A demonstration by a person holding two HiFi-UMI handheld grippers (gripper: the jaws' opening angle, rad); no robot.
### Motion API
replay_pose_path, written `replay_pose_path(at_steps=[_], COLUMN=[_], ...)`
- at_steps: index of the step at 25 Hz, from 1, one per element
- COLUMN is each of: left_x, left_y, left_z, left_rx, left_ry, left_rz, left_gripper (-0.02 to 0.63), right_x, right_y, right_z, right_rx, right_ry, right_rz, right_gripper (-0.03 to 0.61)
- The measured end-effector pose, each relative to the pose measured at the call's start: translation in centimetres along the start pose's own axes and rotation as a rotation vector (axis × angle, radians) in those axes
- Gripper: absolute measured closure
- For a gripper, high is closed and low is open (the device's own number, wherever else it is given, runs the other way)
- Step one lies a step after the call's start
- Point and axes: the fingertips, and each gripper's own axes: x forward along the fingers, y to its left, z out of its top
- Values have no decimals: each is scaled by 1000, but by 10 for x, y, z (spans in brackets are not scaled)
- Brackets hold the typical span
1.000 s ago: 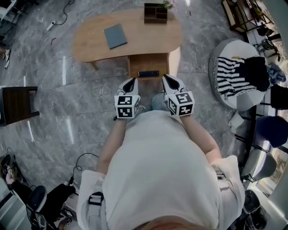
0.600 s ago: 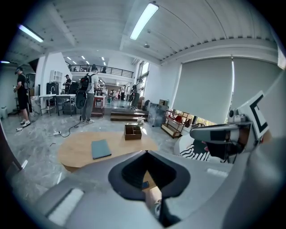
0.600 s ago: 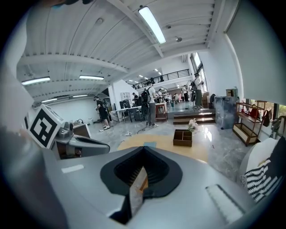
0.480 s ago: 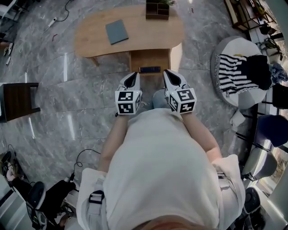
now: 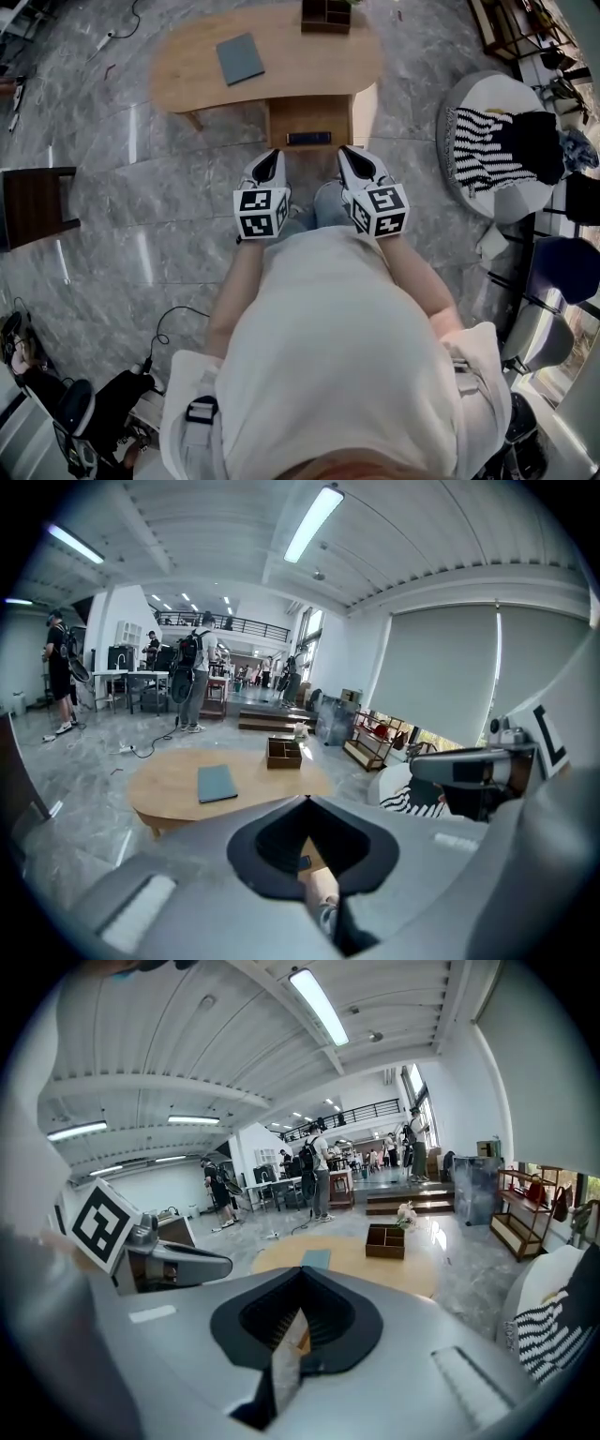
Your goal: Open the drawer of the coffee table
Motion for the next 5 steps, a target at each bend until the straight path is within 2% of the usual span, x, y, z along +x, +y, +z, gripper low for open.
replay_pose_path(at_steps=[5], left_x=[1], left_y=[-1], left_z=[0], left_rx=[-21], left_ry=[-7], left_rz=[-3], left_gripper=[612], right_x=[4], right_y=[-3], right_z=[-2], right_rx=[6], right_ry=[15], right_rz=[2], right_gripper=[578])
